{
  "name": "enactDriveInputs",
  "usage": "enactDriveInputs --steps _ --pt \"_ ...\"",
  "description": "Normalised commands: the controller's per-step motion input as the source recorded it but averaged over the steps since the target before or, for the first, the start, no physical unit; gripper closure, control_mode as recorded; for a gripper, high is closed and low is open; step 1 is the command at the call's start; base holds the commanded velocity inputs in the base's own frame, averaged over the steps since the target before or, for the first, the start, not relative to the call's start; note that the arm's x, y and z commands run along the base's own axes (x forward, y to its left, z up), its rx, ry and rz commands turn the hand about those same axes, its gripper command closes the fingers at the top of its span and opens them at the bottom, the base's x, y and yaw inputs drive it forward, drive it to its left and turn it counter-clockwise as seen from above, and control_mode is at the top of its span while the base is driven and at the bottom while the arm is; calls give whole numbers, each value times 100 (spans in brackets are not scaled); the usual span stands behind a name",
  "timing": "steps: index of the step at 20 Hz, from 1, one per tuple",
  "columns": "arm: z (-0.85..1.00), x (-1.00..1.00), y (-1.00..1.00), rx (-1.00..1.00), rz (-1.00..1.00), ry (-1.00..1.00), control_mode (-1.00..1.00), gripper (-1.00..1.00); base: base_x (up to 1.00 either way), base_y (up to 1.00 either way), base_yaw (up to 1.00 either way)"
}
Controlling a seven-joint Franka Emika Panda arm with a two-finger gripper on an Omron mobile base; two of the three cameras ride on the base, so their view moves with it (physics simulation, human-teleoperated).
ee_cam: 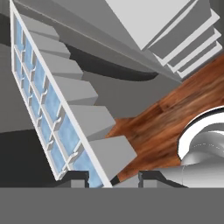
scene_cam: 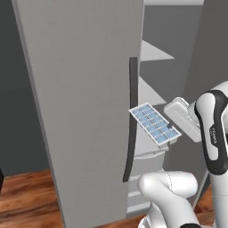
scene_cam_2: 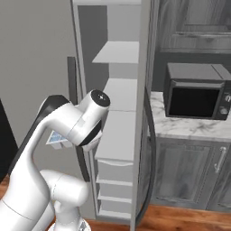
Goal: The ice cube tray has been filled with water. Take the tray and place it in the freezer to make ice. Close the freezer door after placing the tray.
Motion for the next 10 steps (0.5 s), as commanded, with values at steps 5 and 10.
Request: enactDriveInputs --steps 5,10 --pt "0 0 0 0 0 0 100 100 23 0 -6" --pt "0 0 0 0 0 0 100 100 15 -2 -6"
